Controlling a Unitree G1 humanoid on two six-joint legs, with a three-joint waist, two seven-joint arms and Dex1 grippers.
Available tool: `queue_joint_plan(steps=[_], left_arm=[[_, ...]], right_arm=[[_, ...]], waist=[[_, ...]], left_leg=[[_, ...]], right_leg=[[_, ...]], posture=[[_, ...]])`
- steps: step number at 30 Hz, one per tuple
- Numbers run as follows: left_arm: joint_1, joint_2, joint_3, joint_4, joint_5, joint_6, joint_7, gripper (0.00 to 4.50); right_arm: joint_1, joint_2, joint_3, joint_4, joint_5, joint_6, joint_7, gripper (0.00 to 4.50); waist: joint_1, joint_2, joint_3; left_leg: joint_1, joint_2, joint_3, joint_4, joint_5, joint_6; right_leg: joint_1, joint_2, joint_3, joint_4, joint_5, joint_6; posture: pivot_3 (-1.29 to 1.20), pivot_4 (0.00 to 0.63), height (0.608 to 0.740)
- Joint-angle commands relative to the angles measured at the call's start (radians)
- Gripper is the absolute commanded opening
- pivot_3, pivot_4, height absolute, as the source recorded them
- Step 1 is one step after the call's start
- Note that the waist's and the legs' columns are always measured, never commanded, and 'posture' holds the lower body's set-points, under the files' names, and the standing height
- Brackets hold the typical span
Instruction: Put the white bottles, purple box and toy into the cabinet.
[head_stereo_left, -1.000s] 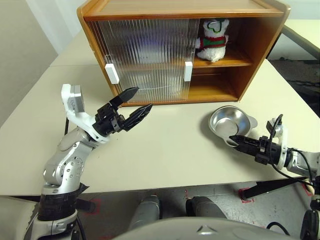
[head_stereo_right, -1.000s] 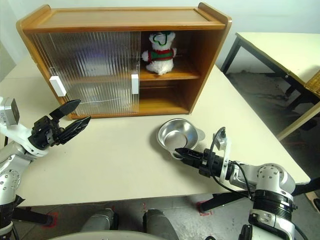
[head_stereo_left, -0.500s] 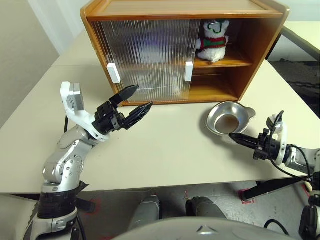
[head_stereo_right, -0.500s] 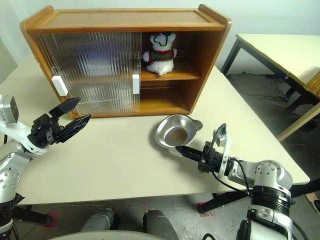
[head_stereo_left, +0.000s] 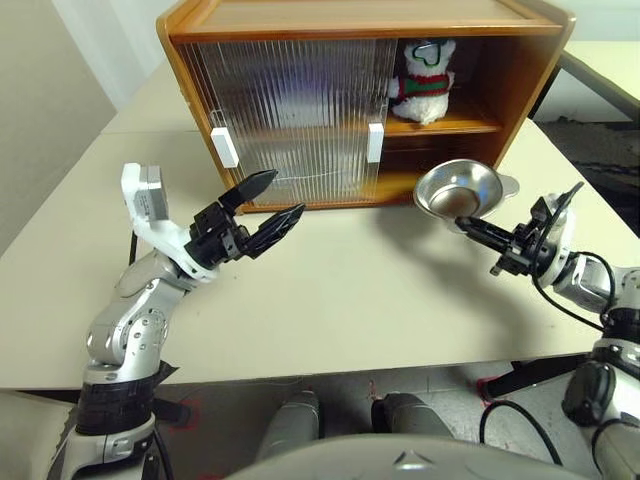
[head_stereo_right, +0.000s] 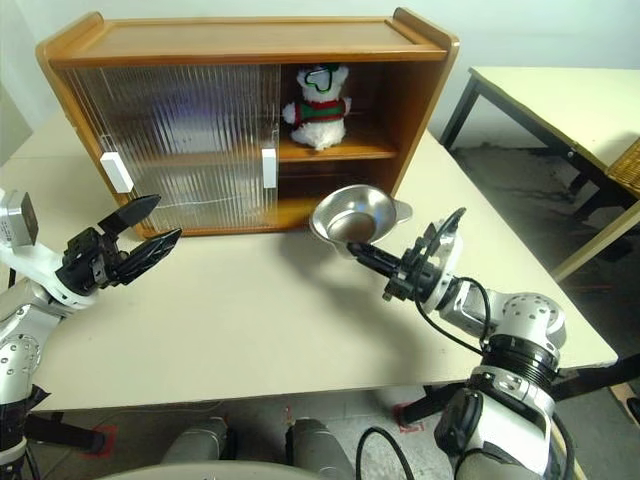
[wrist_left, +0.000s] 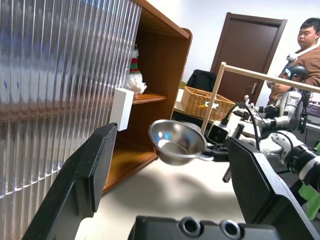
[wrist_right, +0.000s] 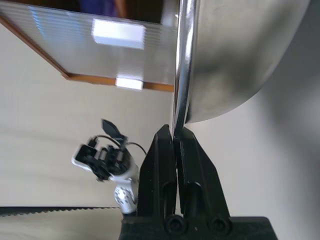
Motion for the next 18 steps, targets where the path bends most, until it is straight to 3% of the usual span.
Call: queue_joint_plan(steps=[1,9,18], left_arm=[[-0.004,0.002,-0.004,0.007,0.021,-0.005,-0.004,4.5],[0.004,0.01,0.013,-0.011,0.021,0.001,0.005,4.5],[0.012,0.021,0.024,-0.028,0.014,0.009,0.015,4.5]], right_arm=[[-0.056,0.047,-0.048,0.037,0.014,0.009,-0.059,0.03],[-0.144,0.173,-0.061,0.103,0.0,-0.1,-0.161,0.03],[-0.211,0.2,-0.065,0.189,0.003,-0.226,-0.215,0.03]], waist=[[0.0,0.0,0.0],[-0.001,0.0,0.0],[0.001,0.001,0.0]], left_leg=[[0.0,0.0,0.0,0.0,0.0,0.0],[0.001,0.001,0.0,0.001,0.0,0.001],[0.001,0.002,-0.001,0.002,0.0,0.0]], right_leg=[[0.0,0.0,0.0,0.0,0.0,0.0],[-0.002,0.002,0.0,0.007,0.0,-0.001],[-0.003,0.003,-0.001,0.011,0.0,-0.008]], posture=[[0.02,0.041,0.74],[0.04,0.037,0.74],[0.05,0.038,0.74]])
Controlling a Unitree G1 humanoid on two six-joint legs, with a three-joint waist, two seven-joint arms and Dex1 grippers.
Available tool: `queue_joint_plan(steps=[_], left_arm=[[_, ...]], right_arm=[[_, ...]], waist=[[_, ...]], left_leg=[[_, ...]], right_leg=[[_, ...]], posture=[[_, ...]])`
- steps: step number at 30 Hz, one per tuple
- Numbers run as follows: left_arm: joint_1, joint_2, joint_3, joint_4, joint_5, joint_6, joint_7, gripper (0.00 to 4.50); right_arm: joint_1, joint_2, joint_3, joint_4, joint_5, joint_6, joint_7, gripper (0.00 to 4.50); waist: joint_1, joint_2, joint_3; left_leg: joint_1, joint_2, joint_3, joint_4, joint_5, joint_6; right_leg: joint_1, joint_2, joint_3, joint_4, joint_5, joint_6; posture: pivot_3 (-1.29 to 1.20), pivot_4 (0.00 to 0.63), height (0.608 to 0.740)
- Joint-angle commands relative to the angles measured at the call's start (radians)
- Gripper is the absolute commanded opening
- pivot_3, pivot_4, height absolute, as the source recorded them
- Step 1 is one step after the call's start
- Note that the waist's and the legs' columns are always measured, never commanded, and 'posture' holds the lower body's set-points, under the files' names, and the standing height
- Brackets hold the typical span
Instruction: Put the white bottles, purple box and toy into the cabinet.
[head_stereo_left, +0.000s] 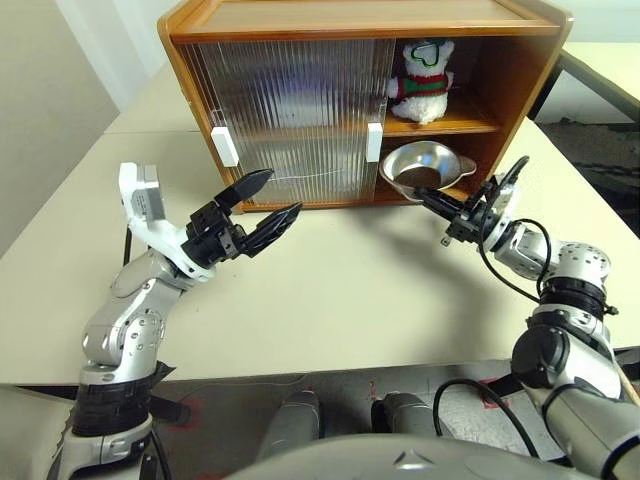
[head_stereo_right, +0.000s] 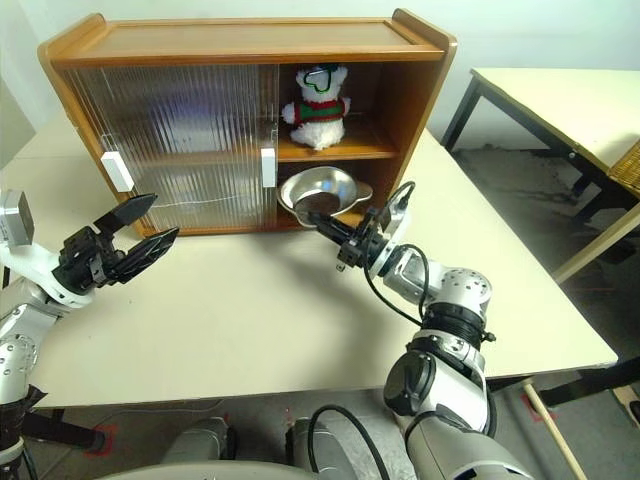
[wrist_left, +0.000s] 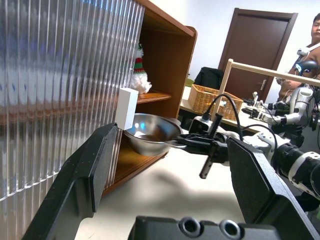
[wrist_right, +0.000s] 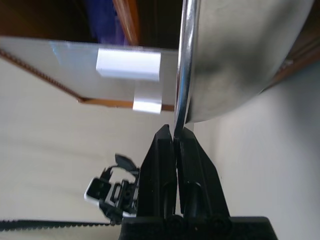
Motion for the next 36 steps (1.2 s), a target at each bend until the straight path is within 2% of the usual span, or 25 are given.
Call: queue_joint_plan(steps=[1,11,23,36], left_arm=[[0.008,0.012,0.012,-0.017,-0.001,0.009,0.005,4.5],[0.004,0.022,0.021,-0.027,-0.006,0.02,0.012,4.5],[0.058,0.028,0.054,-0.093,-0.018,0.03,0.05,4.5],[0.102,0.06,0.097,-0.144,-0.043,0.051,0.08,4.5]], right_arm=[[-0.037,0.001,-0.01,0.052,0.002,-0.065,-0.019,0.03],[-0.093,-0.006,0.011,0.209,-0.015,-0.256,0.002,0.03],[-0.173,0.007,0.045,0.449,-0.114,-0.552,0.032,0.03],[-0.221,0.047,0.046,0.572,-0.163,-0.756,0.076,0.03]], waist=[[0.0,0.0,0.0],[0.005,0.0,0.0],[0.014,0.0,0.0],[0.033,0.0,0.0]], left_leg=[[0.0,0.0,0.0,0.0,0.0,0.0],[0.0,0.0,0.0,0.0,0.0,0.0],[0.0,0.001,0.0,0.0,0.0,0.0],[0.0,0.002,0.0,-0.001,0.0,-0.001]], right_leg=[[0.0,0.0,0.0,0.0,0.0,0.0],[0.0,0.0,0.0,0.001,0.001,0.0],[-0.001,0.0,-0.001,0.001,0.003,0.0],[-0.001,0.0,-0.002,0.001,0.001,-0.007]], posture=[[0.05,0.038,0.74],[0.07,0.037,0.74],[0.12,0.041,0.74],[0.17,0.044,0.74]])
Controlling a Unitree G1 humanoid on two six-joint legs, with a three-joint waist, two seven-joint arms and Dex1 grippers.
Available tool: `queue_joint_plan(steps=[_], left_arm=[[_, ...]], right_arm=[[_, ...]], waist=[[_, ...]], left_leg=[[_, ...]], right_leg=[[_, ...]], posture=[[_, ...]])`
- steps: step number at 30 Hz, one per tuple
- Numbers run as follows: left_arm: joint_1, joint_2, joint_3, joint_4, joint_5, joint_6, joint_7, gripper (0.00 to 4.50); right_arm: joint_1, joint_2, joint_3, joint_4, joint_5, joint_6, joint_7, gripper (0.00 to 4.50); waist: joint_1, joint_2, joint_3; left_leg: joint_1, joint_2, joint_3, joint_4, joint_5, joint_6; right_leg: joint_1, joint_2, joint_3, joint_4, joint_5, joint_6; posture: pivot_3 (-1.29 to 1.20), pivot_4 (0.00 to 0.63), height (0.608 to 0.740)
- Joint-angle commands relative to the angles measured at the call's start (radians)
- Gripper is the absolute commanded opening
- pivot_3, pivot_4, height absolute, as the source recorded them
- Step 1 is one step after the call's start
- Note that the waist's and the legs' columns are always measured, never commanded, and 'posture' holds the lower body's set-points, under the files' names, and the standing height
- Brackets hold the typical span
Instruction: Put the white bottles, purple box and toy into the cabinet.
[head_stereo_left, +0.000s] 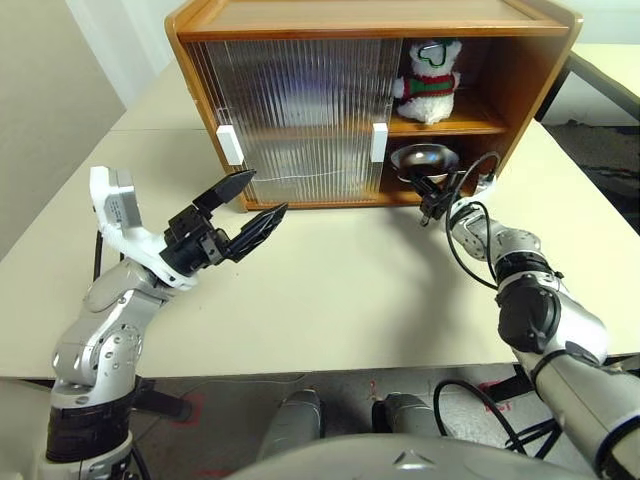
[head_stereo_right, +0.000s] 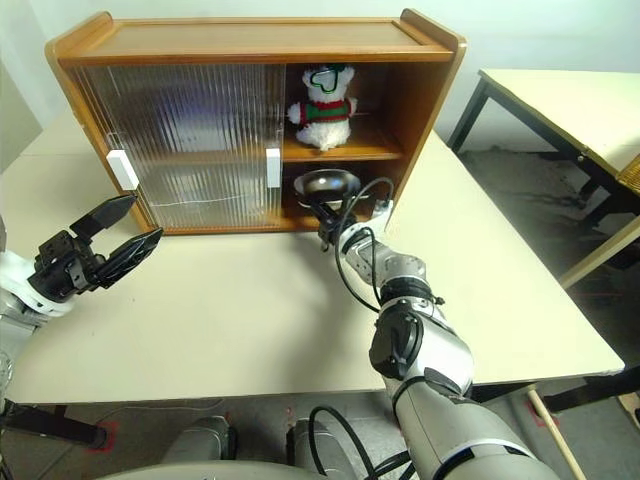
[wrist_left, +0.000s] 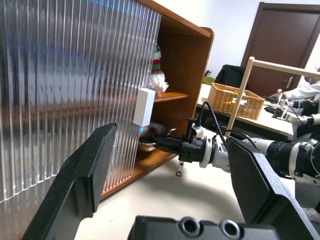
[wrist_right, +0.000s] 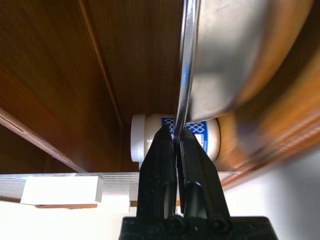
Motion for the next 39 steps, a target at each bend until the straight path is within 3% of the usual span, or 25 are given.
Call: queue_joint_plan(steps=[1,7,10,20,21,27,32,37,39], left_arm=[[0.027,0.018,0.028,-0.036,-0.015,0.014,0.013,4.5],[0.054,0.019,0.039,-0.058,-0.023,0.015,0.024,4.5],[0.052,0.017,0.035,-0.058,-0.022,0.014,0.025,4.5],[-0.016,0.002,-0.012,0.003,-0.007,0.009,-0.002,4.5],[-0.022,0.0,-0.016,0.009,-0.006,0.008,-0.006,4.5],[-0.045,-0.018,-0.044,0.043,0.005,-0.002,-0.027,4.5],[-0.068,-0.031,-0.06,0.072,0.015,-0.007,-0.045,4.5],[-0.092,-0.034,-0.069,0.101,0.022,-0.013,-0.062,4.5],[-0.1,-0.036,-0.071,0.111,0.024,-0.014,-0.067,4.5]], right_arm=[[-0.017,0.007,0.0,0.034,-0.027,-0.077,0.011,0.03],[-0.029,0.003,-0.002,0.072,-0.055,-0.17,-0.002,0.03],[-0.031,-0.002,0.028,0.084,-0.107,-0.225,-0.009,0.69],[0.003,-0.062,0.003,0.079,-0.097,-0.146,0.073,4.31],[0.009,-0.07,0.009,0.07,-0.099,-0.124,0.09,4.46],[0.111,-0.112,0.07,-0.137,-0.069,0.16,0.205,4.46],[0.317,-0.089,0.177,-0.604,-0.016,0.375,0.199,4.46],[0.498,-0.097,0.386,-1.012,-0.097,0.292,0.239,4.46],[0.539,-0.113,0.465,-1.102,-0.144,0.219,0.269,4.05]], waist=[[0.005,0.0,0.0],[0.017,0.0,0.0],[0.02,0.0,0.0],[0.018,-0.001,0.0],[0.016,-0.001,-0.001],[0.008,-0.001,-0.001],[-0.007,-0.001,-0.001],[-0.028,0.0,0.0],[-0.042,0.0,0.0]], left_leg=[[0.0,0.0,0.0,0.0,0.0,0.0],[0.0,0.0,0.0,-0.001,-0.001,-0.002],[0.0,0.0,0.0,-0.001,-0.001,-0.002],[0.0,0.001,0.001,0.0,0.0,-0.002],[0.0,0.001,0.001,0.0,0.0,-0.002],[0.0,0.002,0.002,0.001,0.0,-0.002],[0.001,0.003,0.003,0.005,0.0,-0.002],[0.001,0.008,0.002,0.011,0.0,-0.003],[0.002,0.008,0.001,0.012,0.0,-0.003]], right_leg=[[0.0,0.0,0.0,0.0,0.0,0.0],[-0.001,0.0,0.0,0.0,-0.001,-0.002],[-0.001,0.0,0.0,0.0,-0.001,-0.003],[-0.001,0.0,-0.001,0.001,0.001,-0.005],[-0.001,0.0,-0.001,0.001,0.002,-0.005],[0.0,0.0,-0.001,0.001,0.002,-0.004],[0.002,0.003,-0.001,0.001,0.002,-0.004],[0.004,0.009,-0.001,0.001,0.002,0.0],[0.005,0.009,0.0,0.001,0.001,0.006]], posture=[[0.17,0.044,0.74],[0.18,0.038,0.74],[0.17,0.035,0.74],[0.1,0.032,0.74],[0.1,0.033,0.74],[0.06,0.04,0.74],[0.03,0.04,0.74],[0.0,0.04,0.74],[0.0,0.04,0.74]])
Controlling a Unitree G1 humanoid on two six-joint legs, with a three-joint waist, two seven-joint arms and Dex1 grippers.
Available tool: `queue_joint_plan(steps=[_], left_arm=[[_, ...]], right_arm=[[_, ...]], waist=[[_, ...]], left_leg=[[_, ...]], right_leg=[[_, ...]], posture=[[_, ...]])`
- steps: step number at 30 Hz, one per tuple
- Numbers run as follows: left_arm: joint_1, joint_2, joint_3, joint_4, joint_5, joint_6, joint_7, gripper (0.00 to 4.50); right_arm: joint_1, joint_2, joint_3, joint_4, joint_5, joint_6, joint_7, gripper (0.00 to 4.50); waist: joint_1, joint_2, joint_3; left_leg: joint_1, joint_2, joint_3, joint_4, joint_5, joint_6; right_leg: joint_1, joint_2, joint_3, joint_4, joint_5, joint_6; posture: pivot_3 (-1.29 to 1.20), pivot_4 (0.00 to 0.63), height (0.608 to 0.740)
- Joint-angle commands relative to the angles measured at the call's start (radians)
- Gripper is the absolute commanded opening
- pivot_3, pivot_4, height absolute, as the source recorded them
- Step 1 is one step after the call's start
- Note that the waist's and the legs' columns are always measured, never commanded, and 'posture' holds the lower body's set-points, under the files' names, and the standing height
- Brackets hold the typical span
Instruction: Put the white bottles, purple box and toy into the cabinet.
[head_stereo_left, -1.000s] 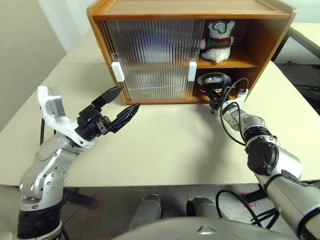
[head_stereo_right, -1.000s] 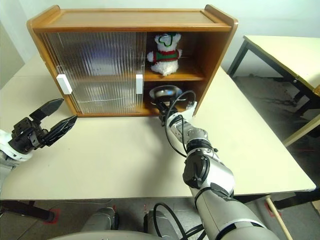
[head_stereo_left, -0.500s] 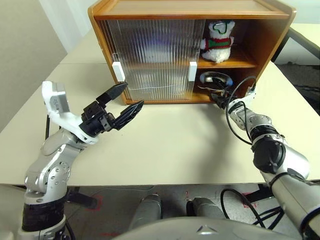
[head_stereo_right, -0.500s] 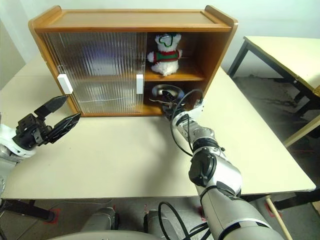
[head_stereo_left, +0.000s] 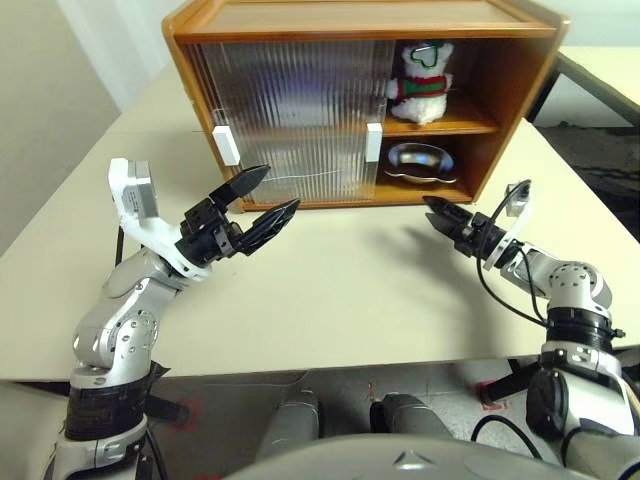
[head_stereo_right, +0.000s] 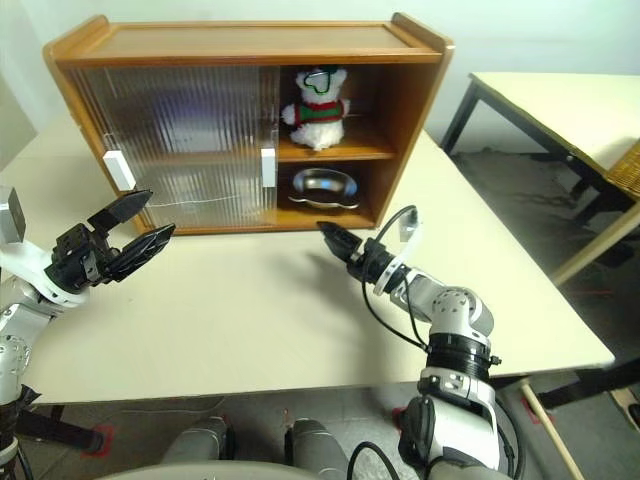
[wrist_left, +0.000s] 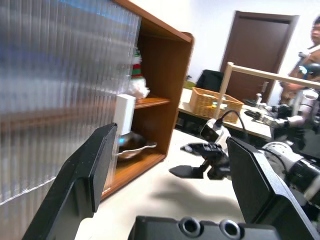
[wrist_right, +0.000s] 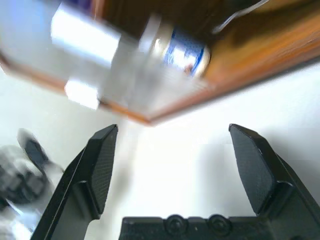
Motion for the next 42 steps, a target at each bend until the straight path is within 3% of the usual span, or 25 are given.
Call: queue_joint_plan(steps=[1,6,11,15,24,27,31,42], left_arm=[[-0.013,-0.001,-0.013,0.023,0.016,-0.007,-0.013,4.5],[-0.018,-0.002,-0.016,0.029,0.019,-0.009,-0.018,4.5],[0.004,0.005,-0.001,0.008,0.016,-0.006,-0.011,4.5],[0.013,0.008,0.008,-0.01,0.013,-0.004,0.003,4.5],[0.037,0.008,0.014,-0.031,0.013,-0.007,0.017,4.5],[0.042,0.008,0.015,-0.036,0.012,-0.008,0.02,4.5],[0.05,0.005,0.016,-0.041,0.012,-0.012,0.025,4.5],[0.045,-0.004,0.006,-0.034,0.015,-0.02,0.025,4.5]], right_arm=[[0.04,-0.022,0.116,-0.135,-0.067,-0.098,0.044,3.8],[0.065,-0.028,0.383,-0.256,-0.322,-0.47,0.112,1.99],[0.024,0.061,0.503,-0.177,-0.481,-0.734,0.067,0.1],[-0.044,0.141,0.53,-0.102,-0.574,-0.857,-0.027,0.04],[-0.141,0.297,0.55,0.024,-0.7,-0.979,-0.233,0.04],[-0.168,0.321,0.55,0.073,-0.752,-1.014,-0.304,0.04],[-0.205,0.349,0.546,0.117,-0.887,-1.034,-0.513,0.04],[-0.204,0.335,0.496,0.102,-0.94,-1.02,-0.67,0.04]], waist=[[-0.012,0.0,0.0],[-0.027,0.0,0.0],[-0.026,0.001,0.0],[-0.018,0.001,0.0],[0.003,0.001,0.0],[0.007,0.001,0.0],[0.01,0.001,0.0],[0.013,0.001,0.0]], left_leg=[[0.001,0.0,0.0,0.0,0.0,0.0],[0.006,-0.001,-0.002,0.001,-0.001,-0.001],[0.006,0.0,-0.003,0.0,-0.008,-0.013],[0.005,0.0,-0.004,0.0,-0.004,-0.007],[-0.004,0.001,-0.004,-0.001,-0.007,-0.011],[-0.006,0.001,-0.004,-0.001,-0.007,-0.012],[-0.006,0.001,-0.004,-0.002,-0.008,-0.013],[-0.006,0.002,-0.004,-0.004,-0.01,-0.016]], right_leg=[[0.001,0.0,0.0,0.0,0.001,0.001],[0.005,0.0,0.001,0.0,0.002,0.001],[0.004,0.0,0.001,0.0,0.002,0.001],[0.002,0.0,0.0,0.0,0.0,-0.001],[-0.006,0.0,0.0,-0.001,0.003,-0.012],[-0.008,0.0,0.0,-0.001,0.002,-0.012],[-0.009,0.0,0.0,-0.001,0.003,-0.013],[-0.01,0.0,0.0,-0.001,0.003,-0.013]], posture=[[0.0,0.04,0.74],[0.01,0.039,0.74],[0.04,0.039,0.74],[0.06,0.039,0.74],[0.08,0.042,0.74],[0.08,0.043,0.74],[0.09,0.042,0.74],[0.07,0.044,0.74]])
